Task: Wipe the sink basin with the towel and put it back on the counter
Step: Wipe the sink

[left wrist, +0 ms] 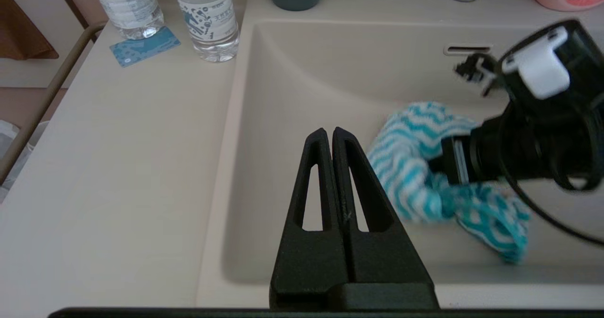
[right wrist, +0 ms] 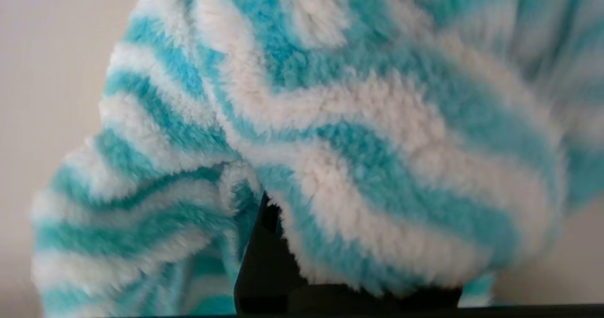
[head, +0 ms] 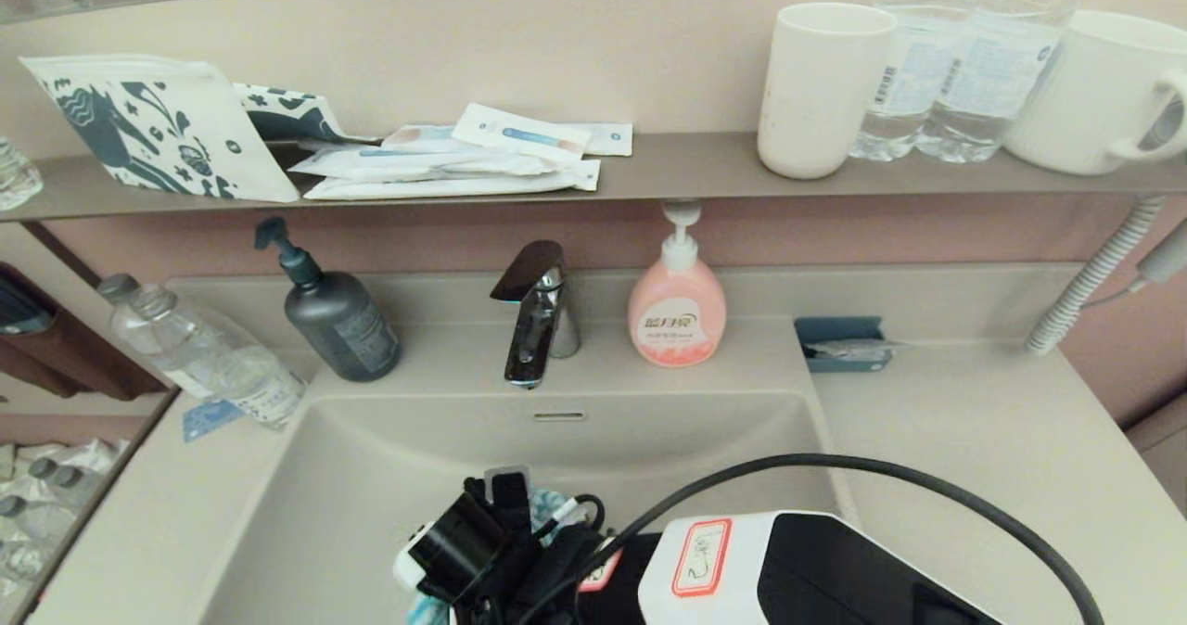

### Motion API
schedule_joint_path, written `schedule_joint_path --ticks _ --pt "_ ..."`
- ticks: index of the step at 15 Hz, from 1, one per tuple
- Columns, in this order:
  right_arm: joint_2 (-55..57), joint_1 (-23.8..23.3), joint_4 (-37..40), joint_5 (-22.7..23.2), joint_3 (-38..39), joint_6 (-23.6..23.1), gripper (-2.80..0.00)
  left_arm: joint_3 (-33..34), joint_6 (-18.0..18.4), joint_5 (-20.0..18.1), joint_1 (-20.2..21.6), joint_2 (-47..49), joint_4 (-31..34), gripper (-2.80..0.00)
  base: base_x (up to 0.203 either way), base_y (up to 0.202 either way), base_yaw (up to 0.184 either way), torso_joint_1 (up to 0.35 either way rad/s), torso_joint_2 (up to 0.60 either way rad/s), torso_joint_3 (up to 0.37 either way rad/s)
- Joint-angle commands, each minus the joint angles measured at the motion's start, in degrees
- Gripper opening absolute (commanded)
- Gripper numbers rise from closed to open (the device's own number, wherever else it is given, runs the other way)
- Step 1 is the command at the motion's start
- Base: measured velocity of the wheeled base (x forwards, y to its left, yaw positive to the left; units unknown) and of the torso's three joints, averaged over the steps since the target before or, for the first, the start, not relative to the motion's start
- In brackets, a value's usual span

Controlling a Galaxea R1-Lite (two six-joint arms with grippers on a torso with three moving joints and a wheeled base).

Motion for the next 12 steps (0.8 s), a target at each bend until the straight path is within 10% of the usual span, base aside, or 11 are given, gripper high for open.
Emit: schedule_joint_path --ticks 1,12 --pt "0.15 -4.06 0.21 -0.7 0.09 -0.14 -2.8 0.0 -0.03 0.02 0.0 0.07 0.02 -2.8 0.0 0.0 0.0 0.0 0.0 0.0" --pt "-1.09 -6.65 2.41 0.92 0.09 -1.19 -2.8 0.0 -0.03 0.02 0.0 0.07 0.02 -2.8 0.0 0.0 0.0 0.0 0.0 0.0"
